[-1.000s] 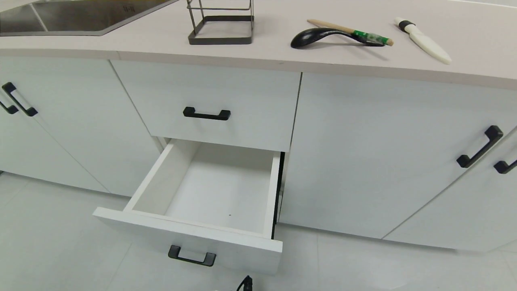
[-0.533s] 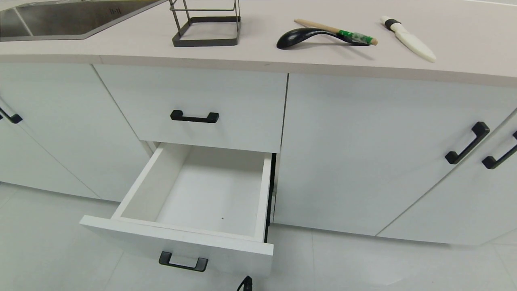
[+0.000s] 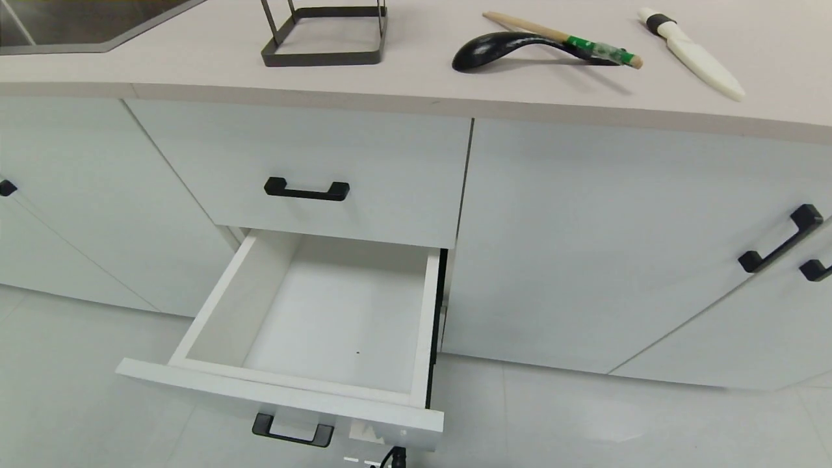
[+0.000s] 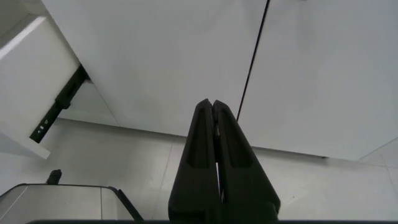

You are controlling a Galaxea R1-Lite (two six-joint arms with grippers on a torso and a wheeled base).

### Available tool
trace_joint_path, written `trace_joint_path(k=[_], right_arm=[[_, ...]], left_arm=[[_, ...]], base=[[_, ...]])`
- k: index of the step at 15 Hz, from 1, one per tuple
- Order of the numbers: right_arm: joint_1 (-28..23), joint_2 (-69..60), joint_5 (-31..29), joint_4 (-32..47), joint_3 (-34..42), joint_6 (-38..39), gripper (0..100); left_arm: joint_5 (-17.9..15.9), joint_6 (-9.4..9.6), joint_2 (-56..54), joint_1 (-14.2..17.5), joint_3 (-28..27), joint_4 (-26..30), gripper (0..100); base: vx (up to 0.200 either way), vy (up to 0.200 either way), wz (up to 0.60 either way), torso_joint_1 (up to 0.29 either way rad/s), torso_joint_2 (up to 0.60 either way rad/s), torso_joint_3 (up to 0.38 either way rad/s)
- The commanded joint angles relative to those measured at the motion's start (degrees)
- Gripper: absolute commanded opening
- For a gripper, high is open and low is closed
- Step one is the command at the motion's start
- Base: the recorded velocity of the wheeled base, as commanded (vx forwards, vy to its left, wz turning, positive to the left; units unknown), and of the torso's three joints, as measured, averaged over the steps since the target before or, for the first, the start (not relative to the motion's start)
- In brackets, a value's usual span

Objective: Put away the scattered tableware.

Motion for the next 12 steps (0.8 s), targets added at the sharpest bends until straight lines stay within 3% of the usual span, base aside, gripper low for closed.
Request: trace_joint_path(k=[1, 12], right_arm=[[-0.02, 0.08, 0.02, -0.09, 0.0, -0.02, 0], [-0.02, 0.08, 0.02, -0.09, 0.0, -0.02, 0]], left_arm=[[0.06, -0.17, 0.11, 0.0, 0.0, -0.02, 100], [0.41, 0.01, 0.11, 0.0, 0.0, -0.02, 100]], base=[[0.0, 0.0, 0.0, 0.256, -0.32, -0.232], [0.0, 0.0, 0.0, 0.196, -0.55, -0.216]])
